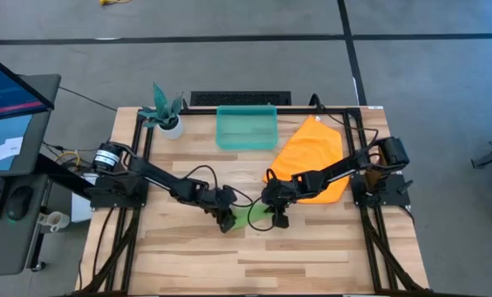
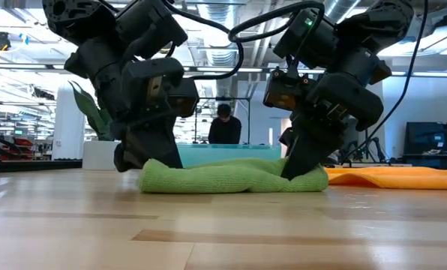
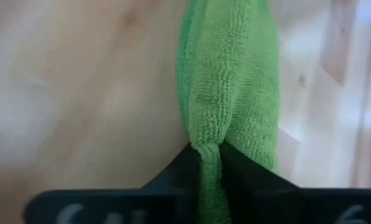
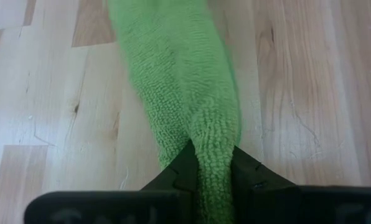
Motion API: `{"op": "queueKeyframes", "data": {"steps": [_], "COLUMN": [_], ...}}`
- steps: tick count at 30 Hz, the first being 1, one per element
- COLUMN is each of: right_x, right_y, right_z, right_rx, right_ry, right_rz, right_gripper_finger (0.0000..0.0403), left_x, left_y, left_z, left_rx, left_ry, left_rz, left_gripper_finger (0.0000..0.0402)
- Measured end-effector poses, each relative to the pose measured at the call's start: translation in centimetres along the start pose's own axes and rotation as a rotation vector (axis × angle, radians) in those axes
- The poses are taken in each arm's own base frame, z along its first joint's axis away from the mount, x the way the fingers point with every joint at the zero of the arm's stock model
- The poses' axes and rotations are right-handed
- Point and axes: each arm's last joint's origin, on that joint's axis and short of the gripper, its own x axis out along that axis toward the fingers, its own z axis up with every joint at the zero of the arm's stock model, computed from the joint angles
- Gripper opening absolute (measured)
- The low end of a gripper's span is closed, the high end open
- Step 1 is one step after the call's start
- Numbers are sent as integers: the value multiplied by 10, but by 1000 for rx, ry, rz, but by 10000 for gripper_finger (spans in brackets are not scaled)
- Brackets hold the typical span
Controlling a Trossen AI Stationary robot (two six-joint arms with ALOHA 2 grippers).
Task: Roll microfiber towels into tight, uniform cylinder then place into a basket
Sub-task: Put the rolled green towel into the blue bin
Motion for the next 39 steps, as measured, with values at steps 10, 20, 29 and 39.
{"op": "queueKeyframes", "data": {"steps": [10,20,29,39], "right_x": [-2,-17,-24,-40], "right_y": [-2,-4,-22,-50], "right_z": [1,6,11,33], "right_rx": [13,-56,-107,-126], "right_ry": [-10,-46,-70,-30], "right_rz": [-16,-85,-119,-166], "right_gripper_finger": [56,26,26,26], "left_x": [-8,-30,-48,-62], "left_y": [2,12,31,56], "left_z": [3,21,40,65], "left_rx": [33,111,155,217], "left_ry": [-10,-59,-103,-90], "left_rz": [23,61,109,195], "left_gripper_finger": [8,5,6,7]}}
